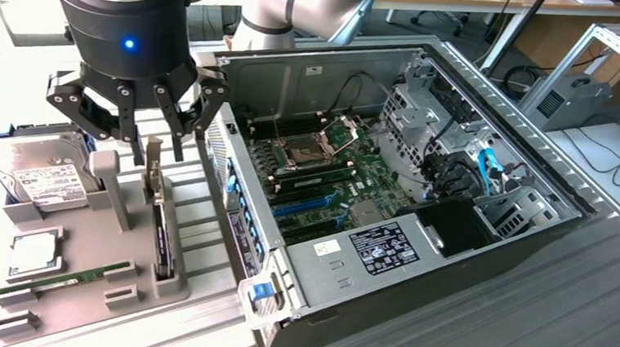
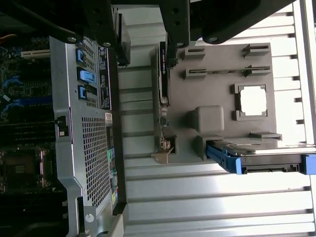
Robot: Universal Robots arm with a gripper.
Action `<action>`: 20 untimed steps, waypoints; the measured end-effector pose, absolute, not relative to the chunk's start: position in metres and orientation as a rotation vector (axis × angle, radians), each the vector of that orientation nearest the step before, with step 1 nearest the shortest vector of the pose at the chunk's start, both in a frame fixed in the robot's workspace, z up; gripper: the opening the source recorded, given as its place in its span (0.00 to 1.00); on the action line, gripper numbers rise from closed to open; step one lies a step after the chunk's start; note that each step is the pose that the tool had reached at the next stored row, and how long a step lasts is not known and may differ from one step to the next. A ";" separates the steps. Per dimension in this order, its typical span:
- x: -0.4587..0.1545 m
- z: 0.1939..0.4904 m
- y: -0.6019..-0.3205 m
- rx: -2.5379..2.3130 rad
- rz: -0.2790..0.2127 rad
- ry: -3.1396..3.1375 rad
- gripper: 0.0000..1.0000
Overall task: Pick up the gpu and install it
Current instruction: 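Pick up the gpu and move the gpu toward the slot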
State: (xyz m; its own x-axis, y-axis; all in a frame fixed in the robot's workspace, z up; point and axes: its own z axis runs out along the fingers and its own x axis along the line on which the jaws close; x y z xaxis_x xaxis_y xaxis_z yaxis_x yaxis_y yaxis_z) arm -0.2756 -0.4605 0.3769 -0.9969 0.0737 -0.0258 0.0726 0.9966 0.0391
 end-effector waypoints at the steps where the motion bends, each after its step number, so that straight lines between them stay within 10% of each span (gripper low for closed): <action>1: -0.276 0.377 -0.460 0.114 0.059 3.112 0.42; 20: -0.276 0.377 -0.453 0.114 0.060 3.112 0.42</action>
